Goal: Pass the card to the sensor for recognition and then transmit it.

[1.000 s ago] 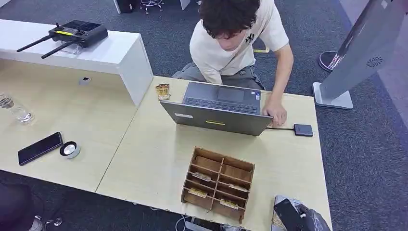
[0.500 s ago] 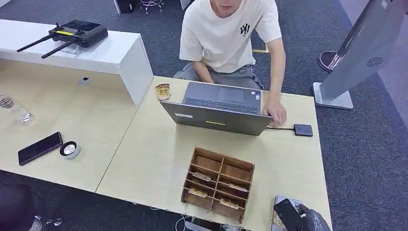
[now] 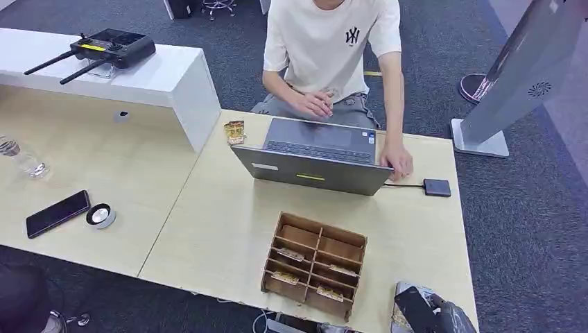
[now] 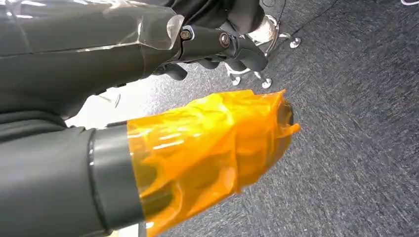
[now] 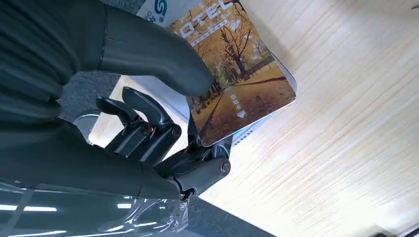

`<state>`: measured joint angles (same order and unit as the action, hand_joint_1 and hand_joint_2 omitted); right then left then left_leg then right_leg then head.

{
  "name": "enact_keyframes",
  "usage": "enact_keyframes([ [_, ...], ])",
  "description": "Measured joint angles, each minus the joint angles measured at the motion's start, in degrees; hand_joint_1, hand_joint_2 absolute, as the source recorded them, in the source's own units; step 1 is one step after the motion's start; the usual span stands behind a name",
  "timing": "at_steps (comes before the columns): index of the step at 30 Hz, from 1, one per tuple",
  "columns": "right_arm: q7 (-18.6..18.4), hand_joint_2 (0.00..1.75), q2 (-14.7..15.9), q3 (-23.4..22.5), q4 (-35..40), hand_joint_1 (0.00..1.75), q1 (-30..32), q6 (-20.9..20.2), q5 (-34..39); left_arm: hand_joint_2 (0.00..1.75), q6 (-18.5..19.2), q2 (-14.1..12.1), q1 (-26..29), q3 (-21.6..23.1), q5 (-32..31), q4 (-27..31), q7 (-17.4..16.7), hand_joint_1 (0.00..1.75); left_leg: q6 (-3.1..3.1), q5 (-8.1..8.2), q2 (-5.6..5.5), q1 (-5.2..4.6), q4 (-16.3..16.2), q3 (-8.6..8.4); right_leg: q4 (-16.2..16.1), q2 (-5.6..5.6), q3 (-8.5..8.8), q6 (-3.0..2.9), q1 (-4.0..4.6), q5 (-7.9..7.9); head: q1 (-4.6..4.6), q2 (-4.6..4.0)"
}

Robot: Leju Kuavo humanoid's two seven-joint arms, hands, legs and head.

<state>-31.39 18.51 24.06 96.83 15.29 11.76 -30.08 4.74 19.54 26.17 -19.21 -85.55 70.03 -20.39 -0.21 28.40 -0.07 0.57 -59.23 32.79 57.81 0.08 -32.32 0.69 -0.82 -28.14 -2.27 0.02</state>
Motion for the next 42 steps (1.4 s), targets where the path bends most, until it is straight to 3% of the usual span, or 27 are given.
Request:
enact_keyframes([
  [25,-0.37,1.75,-1.11,-0.5,0.02,1.75,-0.2,0.17,-2.36,0.0,-0.37,0.02,-0.04,-0.04,-1.46,0.0,0.18,0.0,0.0,0.0,0.0,0.0,0.0,0.0,0.0,0.0,0.0,0.0,0.0,0.0,0.0,0.0],
  [35,2.88,1.75,-1.4,-1.35,5.85,1.75,-0.11,1.24,-3.45,0.0,-0.2,0.04,0.16,-0.04,-0.53,0.17,-0.11,0.0,0.0,0.0,0.0,0.0,0.0,0.0,0.0,0.0,0.0,0.0,0.0,0.0,0.0,0.0],
  [42,3.04,1.75,-1.42,-1.42,9.4,1.75,-0.08,1.25,-3.74,0.0,-0.13,0.04,0.45,-0.02,-0.22,0.52,-0.2,0.0,0.0,0.0,0.0,0.0,0.0,0.0,0.0,0.0,-0.01,0.0,0.0,0.0,0.02,0.0],
])
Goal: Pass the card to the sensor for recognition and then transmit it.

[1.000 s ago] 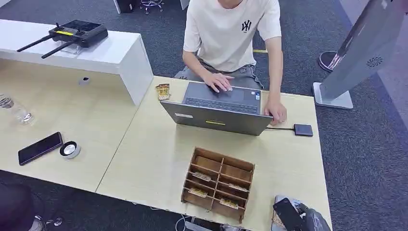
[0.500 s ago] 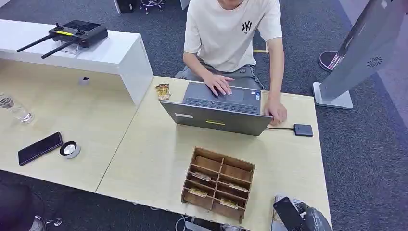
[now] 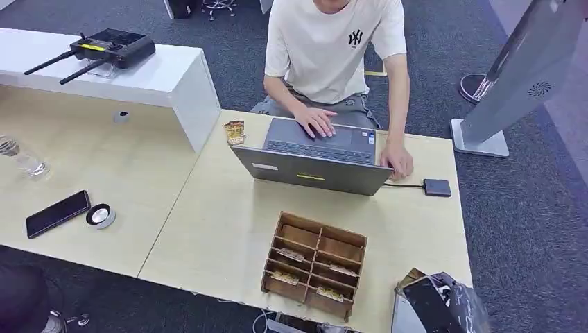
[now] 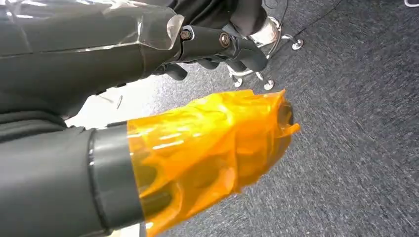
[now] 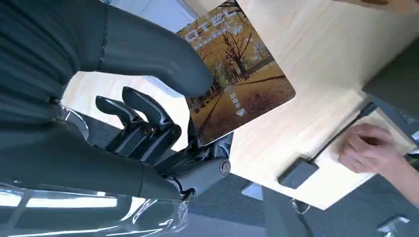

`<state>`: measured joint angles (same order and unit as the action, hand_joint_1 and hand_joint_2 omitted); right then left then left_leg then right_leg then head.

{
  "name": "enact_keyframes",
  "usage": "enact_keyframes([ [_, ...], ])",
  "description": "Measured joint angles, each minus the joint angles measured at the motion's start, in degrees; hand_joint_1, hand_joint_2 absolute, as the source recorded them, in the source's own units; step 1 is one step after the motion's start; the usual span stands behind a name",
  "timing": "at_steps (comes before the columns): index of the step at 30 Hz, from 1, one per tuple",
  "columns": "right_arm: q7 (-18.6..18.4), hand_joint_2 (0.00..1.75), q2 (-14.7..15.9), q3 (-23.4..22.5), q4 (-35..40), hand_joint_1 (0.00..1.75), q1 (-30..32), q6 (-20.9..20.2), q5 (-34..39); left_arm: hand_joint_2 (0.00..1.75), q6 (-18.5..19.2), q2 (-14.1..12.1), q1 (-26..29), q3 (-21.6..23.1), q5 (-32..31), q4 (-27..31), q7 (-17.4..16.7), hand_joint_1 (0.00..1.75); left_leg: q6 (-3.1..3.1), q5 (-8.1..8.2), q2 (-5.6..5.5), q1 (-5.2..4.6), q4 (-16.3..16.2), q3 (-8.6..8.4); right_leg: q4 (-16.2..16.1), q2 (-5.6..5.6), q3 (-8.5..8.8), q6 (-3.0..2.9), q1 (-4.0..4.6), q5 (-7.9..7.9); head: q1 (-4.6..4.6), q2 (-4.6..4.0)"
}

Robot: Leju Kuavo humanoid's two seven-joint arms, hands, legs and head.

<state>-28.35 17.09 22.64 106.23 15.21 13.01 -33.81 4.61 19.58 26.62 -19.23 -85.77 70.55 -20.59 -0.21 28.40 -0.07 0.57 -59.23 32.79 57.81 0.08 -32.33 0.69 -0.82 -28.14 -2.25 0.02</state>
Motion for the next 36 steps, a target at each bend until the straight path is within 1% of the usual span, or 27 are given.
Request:
enact_keyframes([
  [10,0.39,1.75,-0.33,-0.31,0.74,1.75,0.21,0.13,-0.09,0.0,0.0,0.0,0.04,0.0,0.13,0.07,-0.04,0.0,0.0,0.0,0.0,0.0,0.0,0.0,0.0,0.0,0.0,0.0,0.0,0.0,-0.02,0.0],
  [16,4.33,1.75,-1.05,-1.22,3.81,1.75,0.41,2.45,-0.65,0.0,0.24,0.0,0.49,0.13,1.84,0.61,-0.5,0.0,0.0,0.0,0.0,0.0,0.0,0.0,0.0,0.0,0.0,0.0,0.0,0.0,-0.02,0.0],
  [22,10.76,1.75,-1.9,-1.4,8.35,1.75,0.77,4.7,2.76,0.0,0.61,0.02,1.01,0.24,3.54,1.46,-0.83,0.0,0.0,0.0,0.0,0.0,0.0,0.0,0.0,0.0,0.0,0.0,0.0,0.0,-0.02,0.0],
  [23,11.59,1.75,-1.97,-1.42,8.83,1.75,0.81,4.92,3.44,0.0,0.1,0.02,0.89,0.2,3.89,1.44,-0.4,0.0,0.0,0.0,0.0,0.0,0.0,-0.01,0.0,0.0,-0.02,0.0,0.0,0.0,-0.02,0.0],
  [24,13.14,1.75,-2.16,-1.4,9.53,1.75,0.74,5.01,4.68,0.0,-1.67,-0.09,-0.33,-0.04,4.15,0.34,0.55,0.0,0.0,-0.01,-0.04,-0.01,0.0,0.01,-0.01,-0.04,-0.02,0.0,-0.01,0.0,0.0,0.0],
  [26,15.68,1.75,-2.51,-1.35,10.3,1.75,0.26,4.98,6.49,0.0,-7.31,-0.74,-5.43,-1.82,3.82,-7.23,2.34,0.0,0.04,-0.07,-0.24,-0.04,0.01,0.06,0.01,-0.27,0.05,0.0,-0.05,0.0,-0.02,0.0],
  [27,16.79,1.75,-2.69,-1.29,10.67,1.75,-0.05,4.98,7.06,0.0,-9.6,-1.29,-6.86,-2.58,3.47,-10.33,3.13,0.0,0.03,-0.07,-0.22,0.04,0.0,-0.01,0.01,-0.24,0.11,0.0,-0.01,0.0,0.02,0.0],
  [29,18.14,1.75,-2.78,-1.27,11.52,1.75,-0.12,4.98,7.74,0.0,-12.05,-1.77,-8.67,-3.81,2.51,-14.43,4.37,0.0,0.01,-0.06,-0.06,-0.01,0.0,-0.06,0.01,-0.04,0.09,-0.05,-0.01,0.05,-0.04,0.0],
  [31,19.12,1.75,-2.8,-1.2,12.15,1.75,-0.14,5.0,8.17,0.0,-12.04,-2.03,-9.34,-4.89,1.64,-17.15,5.18,0.0,0.01,-0.05,0.0,0.02,0.0,-0.11,0.02,0.01,0.07,-0.04,0.0,0.06,0.02,0.0],
  [36,21.7,1.75,-2.82,-0.9,13.42,1.75,-0.37,4.92,10.7,0.0,-11.17,-2.03,-9.95,-7.08,-0.61,-19.6,6.71,0.0,0.01,-0.05,-0.01,-0.01,0.0,-0.08,0.01,0.0,0.05,-0.04,0.0,0.04,-0.02,0.0],
])
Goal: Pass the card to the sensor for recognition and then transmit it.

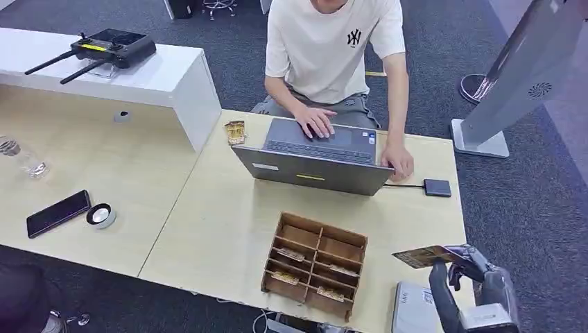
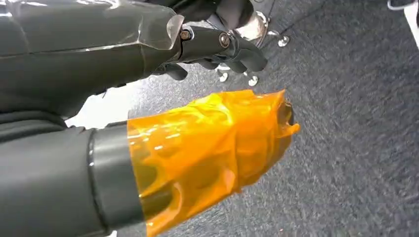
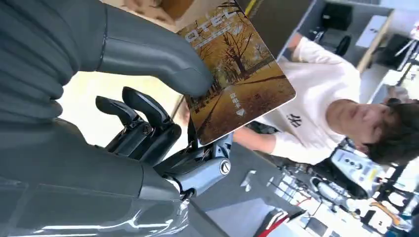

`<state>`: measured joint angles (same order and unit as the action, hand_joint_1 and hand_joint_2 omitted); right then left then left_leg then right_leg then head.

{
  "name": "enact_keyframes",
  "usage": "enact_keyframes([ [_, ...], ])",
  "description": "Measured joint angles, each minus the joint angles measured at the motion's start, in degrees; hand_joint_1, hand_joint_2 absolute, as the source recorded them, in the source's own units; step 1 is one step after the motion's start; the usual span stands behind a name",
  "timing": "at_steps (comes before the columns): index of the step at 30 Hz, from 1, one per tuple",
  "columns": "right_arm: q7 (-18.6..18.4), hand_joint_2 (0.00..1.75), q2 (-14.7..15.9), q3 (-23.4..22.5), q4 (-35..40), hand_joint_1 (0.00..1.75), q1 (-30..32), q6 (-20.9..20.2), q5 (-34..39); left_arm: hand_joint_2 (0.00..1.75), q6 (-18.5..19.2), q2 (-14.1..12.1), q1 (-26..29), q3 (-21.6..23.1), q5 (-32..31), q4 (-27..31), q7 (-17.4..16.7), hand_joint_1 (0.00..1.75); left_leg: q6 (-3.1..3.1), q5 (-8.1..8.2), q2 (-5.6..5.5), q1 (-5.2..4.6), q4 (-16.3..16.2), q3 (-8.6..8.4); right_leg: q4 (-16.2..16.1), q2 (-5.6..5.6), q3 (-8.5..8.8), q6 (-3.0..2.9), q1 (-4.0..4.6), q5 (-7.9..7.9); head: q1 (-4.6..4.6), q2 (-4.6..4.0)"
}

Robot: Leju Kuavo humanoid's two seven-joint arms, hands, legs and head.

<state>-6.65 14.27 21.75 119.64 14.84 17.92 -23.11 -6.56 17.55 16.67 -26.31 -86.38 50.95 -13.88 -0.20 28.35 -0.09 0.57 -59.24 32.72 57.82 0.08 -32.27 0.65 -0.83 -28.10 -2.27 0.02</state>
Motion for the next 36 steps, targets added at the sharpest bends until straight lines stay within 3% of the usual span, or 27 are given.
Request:
enact_keyframes([
  [6,2.1,1.75,0.0,1.07,1.2,1.75,-0.99,-2.03,3.7,0.0,0.2,-0.07,-0.85,-2.14,-1.6,-2.12,1.47,0.0,0.0,0.0,0.01,0.0,0.0,-0.01,-0.01,0.01,-0.02,0.0,0.0,-0.01,0.0,0.0],
  [22,5.91,1.75,-0.52,4.37,2.1,1.75,-7.67,-7.91,4.49,0.0,-0.07,-1.25,-4.75,-4.0,-3.43,-7.08,2.78,0.0,0.0,-0.02,0.04,0.01,0.0,-0.02,0.0,0.03,0.02,0.0,0.01,0.03,0.0,0.0],
  [29,2.0,1.75,-2.93,7.65,1.16,1.75,-15.37,-10.06,2.28,0.0,1.07,-1.9,-5.78,-1.93,-3.48,-7.26,2.06,0.0,-0.03,-0.07,0.01,0.01,0.0,0.0,0.03,0.01,0.02,0.0,0.01,0.05,0.0,0.0],
  [36,-4.58,1.75,-5.9,9.93,-1.27,1.75,-22.06,-10.43,-4.63,0.0,1.12,-2.53,-6.59,1.05,-3.48,-7.26,1.36,0.0,-0.04,-0.12,0.0,0.02,0.0,0.02,0.05,0.0,0.02,0.0,0.02,0.05,0.02,0.0],
])
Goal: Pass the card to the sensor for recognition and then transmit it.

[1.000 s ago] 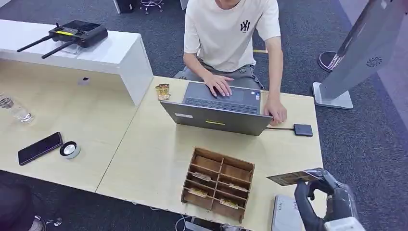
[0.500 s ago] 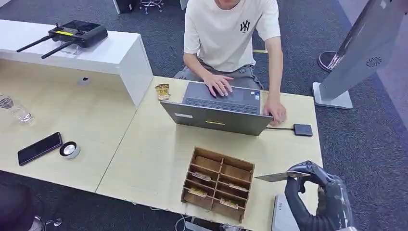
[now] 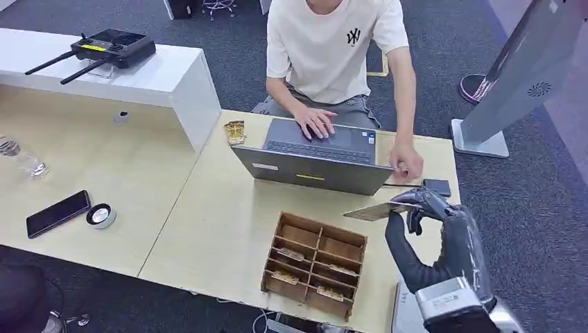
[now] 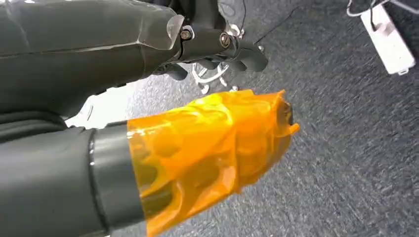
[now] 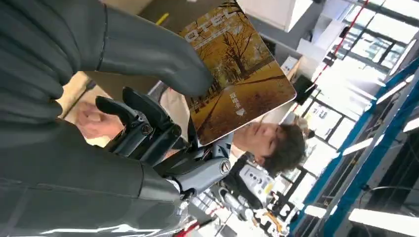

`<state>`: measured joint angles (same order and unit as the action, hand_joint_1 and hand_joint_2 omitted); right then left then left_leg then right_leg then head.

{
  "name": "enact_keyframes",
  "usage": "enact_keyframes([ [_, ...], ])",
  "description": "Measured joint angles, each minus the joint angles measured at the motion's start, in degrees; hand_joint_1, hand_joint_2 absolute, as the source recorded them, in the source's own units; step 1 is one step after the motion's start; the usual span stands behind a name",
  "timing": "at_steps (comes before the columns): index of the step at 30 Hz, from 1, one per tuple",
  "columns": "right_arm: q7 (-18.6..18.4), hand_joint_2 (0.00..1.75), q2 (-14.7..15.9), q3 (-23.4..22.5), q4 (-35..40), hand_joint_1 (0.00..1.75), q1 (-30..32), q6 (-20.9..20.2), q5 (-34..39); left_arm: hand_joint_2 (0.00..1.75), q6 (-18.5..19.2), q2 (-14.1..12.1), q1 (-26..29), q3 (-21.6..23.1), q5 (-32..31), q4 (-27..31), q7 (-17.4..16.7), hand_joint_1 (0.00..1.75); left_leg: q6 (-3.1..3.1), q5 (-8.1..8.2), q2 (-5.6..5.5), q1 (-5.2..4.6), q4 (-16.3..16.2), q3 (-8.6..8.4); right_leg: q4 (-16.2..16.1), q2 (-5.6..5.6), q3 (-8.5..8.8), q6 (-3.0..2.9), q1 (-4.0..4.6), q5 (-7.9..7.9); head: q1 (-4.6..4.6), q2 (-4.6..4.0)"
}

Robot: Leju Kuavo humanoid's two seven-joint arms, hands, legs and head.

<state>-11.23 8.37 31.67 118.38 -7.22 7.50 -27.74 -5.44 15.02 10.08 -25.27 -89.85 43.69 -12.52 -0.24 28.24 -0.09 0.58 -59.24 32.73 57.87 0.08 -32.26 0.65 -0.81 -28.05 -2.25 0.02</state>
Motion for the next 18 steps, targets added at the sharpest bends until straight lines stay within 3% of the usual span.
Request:
enact_keyframes([
  [8,-6.2,1.75,-3.63,0.31,-4.57,1.75,-6.12,-2.43,-6.88,0.0,1.01,-0.99,-0.44,4.04,0.15,0.07,-1.79,0.0,-0.02,-0.01,0.0,0.0,0.0,0.01,0.01,0.0,0.0,-0.02,0.0,0.03,-0.02,0.0],
  [18,-8.81,1.75,-5.11,0.33,-12.71,1.75,-13.9,-3.1,-14.89,0.0,2.91,-2.54,-0.22,9.76,2.38,0.85,-4.24,0.0,-0.04,-0.05,-0.04,0.0,0.0,0.02,0.02,-0.02,-0.01,-0.03,0.0,0.04,-0.02,0.0],
])
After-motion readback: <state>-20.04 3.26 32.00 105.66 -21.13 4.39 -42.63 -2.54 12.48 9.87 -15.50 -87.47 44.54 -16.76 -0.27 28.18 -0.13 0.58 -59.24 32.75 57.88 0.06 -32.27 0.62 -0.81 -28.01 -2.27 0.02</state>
